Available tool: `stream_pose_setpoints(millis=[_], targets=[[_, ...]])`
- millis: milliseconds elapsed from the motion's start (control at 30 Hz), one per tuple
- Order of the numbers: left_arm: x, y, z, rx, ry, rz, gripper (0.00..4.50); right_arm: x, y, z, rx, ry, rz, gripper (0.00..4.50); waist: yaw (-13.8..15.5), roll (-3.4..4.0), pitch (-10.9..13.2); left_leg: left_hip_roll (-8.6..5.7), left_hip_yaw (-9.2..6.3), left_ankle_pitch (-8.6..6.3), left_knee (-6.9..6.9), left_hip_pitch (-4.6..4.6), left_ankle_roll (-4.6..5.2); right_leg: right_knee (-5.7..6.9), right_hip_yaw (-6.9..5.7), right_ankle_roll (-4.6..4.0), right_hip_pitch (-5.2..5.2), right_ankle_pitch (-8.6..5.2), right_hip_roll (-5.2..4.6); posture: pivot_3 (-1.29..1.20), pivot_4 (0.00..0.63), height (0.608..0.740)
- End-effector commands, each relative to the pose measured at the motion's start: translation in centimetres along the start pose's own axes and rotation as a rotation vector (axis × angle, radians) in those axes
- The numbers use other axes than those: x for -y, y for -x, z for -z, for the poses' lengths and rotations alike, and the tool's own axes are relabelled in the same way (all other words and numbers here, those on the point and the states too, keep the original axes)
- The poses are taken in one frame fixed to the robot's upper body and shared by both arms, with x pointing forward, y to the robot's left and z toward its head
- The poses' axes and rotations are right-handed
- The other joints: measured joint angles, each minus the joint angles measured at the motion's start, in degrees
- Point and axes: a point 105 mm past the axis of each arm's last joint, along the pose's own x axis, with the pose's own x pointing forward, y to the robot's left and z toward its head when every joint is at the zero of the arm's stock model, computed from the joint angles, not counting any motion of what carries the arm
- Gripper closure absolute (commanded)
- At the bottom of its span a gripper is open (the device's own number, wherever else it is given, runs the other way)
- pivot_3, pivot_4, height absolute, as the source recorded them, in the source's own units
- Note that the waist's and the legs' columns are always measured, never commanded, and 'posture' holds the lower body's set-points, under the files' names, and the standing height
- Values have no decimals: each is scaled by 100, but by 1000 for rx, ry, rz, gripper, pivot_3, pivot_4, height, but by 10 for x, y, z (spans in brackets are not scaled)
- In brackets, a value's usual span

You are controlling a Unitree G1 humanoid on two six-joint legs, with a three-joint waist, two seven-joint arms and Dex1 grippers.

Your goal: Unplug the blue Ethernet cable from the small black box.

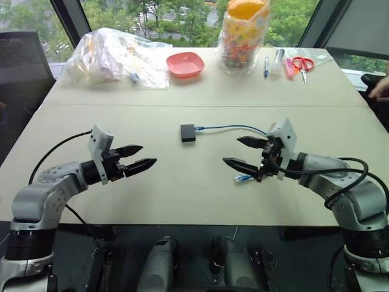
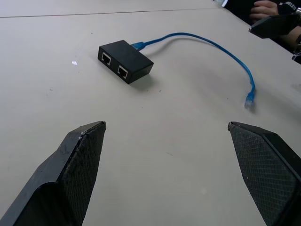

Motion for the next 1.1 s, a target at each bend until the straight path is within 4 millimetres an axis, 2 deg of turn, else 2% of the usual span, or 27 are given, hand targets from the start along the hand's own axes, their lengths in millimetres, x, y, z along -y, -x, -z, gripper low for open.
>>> stream_pose_setpoints(millis=[33, 333, 600, 667, 767, 867, 967, 1033, 1100], targets=[[1, 2, -7, 25, -38, -4, 185, 1, -1, -9, 37, 28, -4, 0, 0, 0, 0, 0, 1, 0, 0, 0, 0, 1, 2, 0, -1, 0, 0, 0, 150, 740], [-7, 0, -7, 35, -62, -58, 185, 6, -6, -12, 42, 45, -4, 0, 1, -1, 0, 1, 15, 1, 0, 0, 1, 9, 14, 1, -12, 2, 3, 0, 150, 740], [-11, -8, -15, 43, -121, -36, 185, 11, -11, -11, 41, 60, 6, 0, 2, -2, -1, 1, 19, 1, 1, 0, 1, 10, 19, 3, -14, 4, 4, 0, 150, 740], [-17, -16, -22, 42, -188, -45, 185, 20, -21, -10, 29, 90, 8, 0, -2, -2, -1, 2, 23, 1, 2, 0, 2, 11, 21, 1, -15, 4, 6, 0, 150, 740], [-30, -29, -33, 41, -282, -66, 185, 38, -48, -7, 0, 145, 0, 0, -12, -3, 0, -1, 35, 2, 10, 3, 3, 10, 28, -12, -16, 15, 23, 0, 150, 740], [-25, -32, -34, -3, -316, 15, 185, 58, -75, -12, -6, 177, -12, 0, -71, -5, -1, 7, 46, 4, 7, 5, 4, 14, 36, 0, -25, 31, 28, 0, 150, 740], [-21, -25, -33, -58, -321, 80, 185, 77, -97, -19, -6, 185, 4, 0, -141, -11, 4, 8, 63, 5, 3, 2, 5, 29, 50, 7, -43, 35, 31, 0, 150, 740], [-15, -12, -39, -86, -308, 123, 185, 88, -117, -13, -77, 211, 29, 0, -196, -21, 11, 8, 79, 6, 1, 0, 5, 39, 52, 7, -50, 34, 32, 0, 150, 740], [-11, -2, -43, -93, -297, 130, 185, 91, -127, -3, -151, 242, 45, 0, -201, -25, 13, 13, 93, 6, 0, 0, 4, 61, 67, 6, -66, 32, 34, 0, 150, 740]])
